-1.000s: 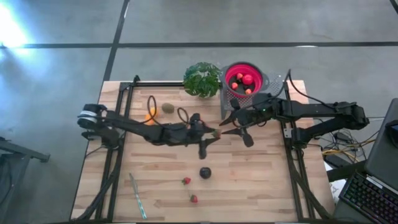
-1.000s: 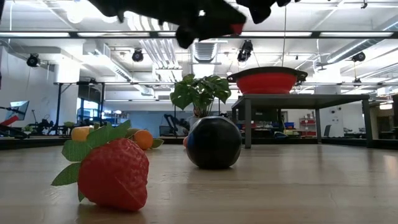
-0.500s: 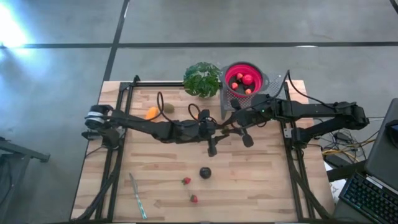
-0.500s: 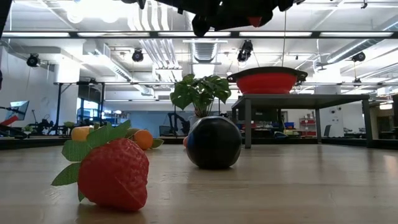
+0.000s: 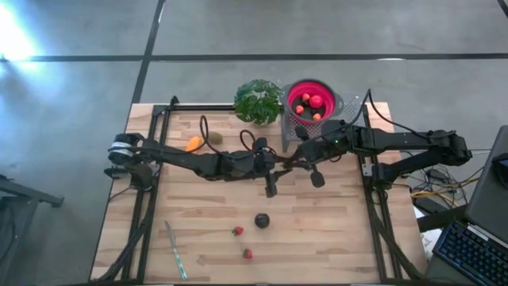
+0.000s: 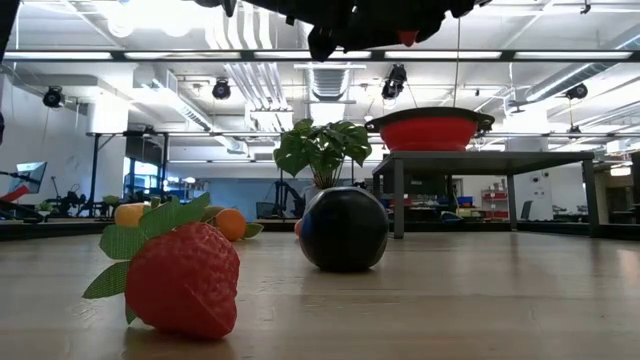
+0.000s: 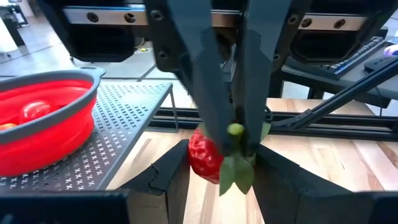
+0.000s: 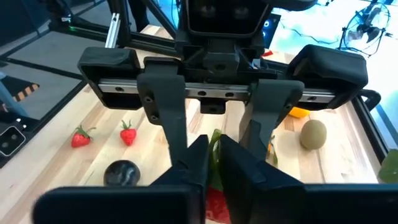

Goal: Pick & Place Fruit
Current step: Put the strawberry into the red strainer bowl on the shelf

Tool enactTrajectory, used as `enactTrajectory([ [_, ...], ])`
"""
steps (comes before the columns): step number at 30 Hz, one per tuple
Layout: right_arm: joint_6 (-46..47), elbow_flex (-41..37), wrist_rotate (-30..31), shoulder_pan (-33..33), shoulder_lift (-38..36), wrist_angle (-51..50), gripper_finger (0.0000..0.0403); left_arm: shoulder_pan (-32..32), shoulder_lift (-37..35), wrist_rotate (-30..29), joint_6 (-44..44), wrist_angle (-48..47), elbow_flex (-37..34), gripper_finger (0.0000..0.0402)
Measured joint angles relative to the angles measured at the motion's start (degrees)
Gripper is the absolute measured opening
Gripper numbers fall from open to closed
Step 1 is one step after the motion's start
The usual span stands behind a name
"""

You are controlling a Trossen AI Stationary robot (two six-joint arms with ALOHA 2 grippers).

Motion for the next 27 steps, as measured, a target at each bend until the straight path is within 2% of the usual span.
enactTrajectory([
  [10,0.2,0.0,0.0,0.0,0.0,-0.2,0.0009,0.2,0.0,0.1,-0.1,-0.1,0.0,0.0163],
  [13,0.6,0.0,0.0,0.0,0.0,-0.4,0.0009,0.2,-0.1,0.1,-0.5,-1.5,0.0,0.0189],
  [17,1.6,0.0,0.1,-0.1,-0.7,-1.9,0.0008,0.4,-0.1,0.1,-1.2,-5.1,0.0,0.0244],
  [21,2.2,2.5,0.2,-1.9,-1.2,-8.2,0.0008,0.7,-0.1,-0.1,-1.6,-9.5,0.0,0.0289],
  [27,1.6,10.2,4.8,-8.2,-0.4,-18.7,0.0008,0.7,-0.1,-3.0,-4.1,-16.0,0.0,0.0302],
])
